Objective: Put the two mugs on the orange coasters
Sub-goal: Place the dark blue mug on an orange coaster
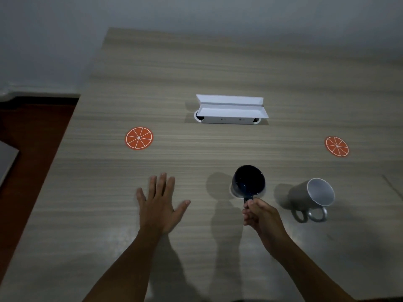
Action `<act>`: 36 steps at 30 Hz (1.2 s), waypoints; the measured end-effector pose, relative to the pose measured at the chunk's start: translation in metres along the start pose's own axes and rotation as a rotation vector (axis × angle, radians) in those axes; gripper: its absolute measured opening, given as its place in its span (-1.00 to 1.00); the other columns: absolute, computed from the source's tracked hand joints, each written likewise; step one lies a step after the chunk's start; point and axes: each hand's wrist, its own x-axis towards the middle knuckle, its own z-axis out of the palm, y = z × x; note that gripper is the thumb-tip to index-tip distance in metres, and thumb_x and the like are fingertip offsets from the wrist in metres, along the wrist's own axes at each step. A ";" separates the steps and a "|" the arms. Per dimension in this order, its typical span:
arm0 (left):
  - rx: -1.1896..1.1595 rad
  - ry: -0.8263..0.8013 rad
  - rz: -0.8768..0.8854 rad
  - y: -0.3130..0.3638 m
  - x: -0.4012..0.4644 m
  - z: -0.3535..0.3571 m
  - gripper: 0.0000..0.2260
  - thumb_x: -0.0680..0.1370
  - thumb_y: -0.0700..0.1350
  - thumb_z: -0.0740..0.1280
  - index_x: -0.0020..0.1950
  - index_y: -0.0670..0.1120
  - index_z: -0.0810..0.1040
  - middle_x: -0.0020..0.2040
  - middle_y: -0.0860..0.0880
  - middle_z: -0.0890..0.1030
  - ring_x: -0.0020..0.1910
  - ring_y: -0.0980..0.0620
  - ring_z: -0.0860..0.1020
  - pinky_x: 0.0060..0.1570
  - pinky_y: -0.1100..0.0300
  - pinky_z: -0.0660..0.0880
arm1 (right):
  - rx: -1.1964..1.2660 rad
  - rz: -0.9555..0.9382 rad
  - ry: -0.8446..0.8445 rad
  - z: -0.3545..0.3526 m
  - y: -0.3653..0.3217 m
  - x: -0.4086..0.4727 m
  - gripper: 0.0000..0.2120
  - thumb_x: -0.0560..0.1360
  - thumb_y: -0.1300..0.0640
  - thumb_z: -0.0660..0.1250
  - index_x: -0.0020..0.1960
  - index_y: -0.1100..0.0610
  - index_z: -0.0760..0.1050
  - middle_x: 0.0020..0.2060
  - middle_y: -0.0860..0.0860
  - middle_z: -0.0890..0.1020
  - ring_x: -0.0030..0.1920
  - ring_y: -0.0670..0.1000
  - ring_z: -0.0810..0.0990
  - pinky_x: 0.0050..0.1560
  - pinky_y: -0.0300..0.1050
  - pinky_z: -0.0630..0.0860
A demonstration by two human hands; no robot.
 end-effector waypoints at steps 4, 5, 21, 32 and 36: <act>0.007 0.009 -0.007 -0.007 0.005 0.000 -0.19 0.53 0.49 -0.01 0.65 0.06 -0.01 0.69 -0.04 -0.03 0.65 -0.13 -0.14 0.51 -0.42 -0.07 | -0.048 -0.015 -0.056 0.027 -0.009 0.009 -0.77 0.66 0.25 0.20 -0.11 0.29 0.54 -0.32 0.14 0.54 -0.31 0.02 0.53 -0.28 -0.10 0.55; 0.003 0.016 -0.009 -0.007 0.006 0.000 -0.19 0.53 0.49 0.00 0.65 0.06 -0.01 0.69 -0.05 -0.03 0.65 -0.12 -0.14 0.51 -0.42 -0.08 | -0.060 -0.022 -0.064 0.034 -0.011 0.013 -0.76 0.66 0.25 0.19 -0.12 0.27 0.54 -0.32 0.13 0.54 -0.31 0.03 0.53 -0.27 -0.09 0.54; -0.007 -0.004 -0.018 -0.008 0.010 -0.003 -0.20 0.55 0.49 -0.09 0.66 0.06 -0.08 0.68 -0.06 -0.14 0.64 -0.10 -0.22 0.52 -0.39 -0.21 | -0.176 -0.115 -0.250 0.174 -0.060 0.091 -0.72 0.69 0.19 0.15 -0.13 0.20 0.52 -0.32 0.10 0.50 -0.30 0.02 0.49 -0.20 -0.05 0.48; -0.058 0.003 -0.015 -0.011 0.006 0.001 -0.19 0.55 0.48 0.03 0.66 0.03 0.03 0.68 -0.06 -0.06 0.65 -0.08 -0.16 0.53 -0.39 -0.16 | -0.247 -0.108 -0.367 0.255 -0.077 0.121 -0.72 0.69 0.20 0.17 -0.16 0.19 0.51 -0.33 0.10 0.48 -0.33 -0.01 0.47 -0.25 -0.13 0.50; -0.089 0.006 -0.027 -0.011 0.009 0.000 -0.20 0.55 0.46 0.04 0.66 0.03 0.03 0.69 -0.06 -0.06 0.65 -0.08 -0.17 0.53 -0.39 -0.15 | -0.281 -0.116 -0.403 0.267 -0.081 0.131 -0.72 0.69 0.19 0.17 -0.15 0.20 0.51 -0.33 0.08 0.49 -0.32 -0.01 0.47 -0.24 -0.12 0.51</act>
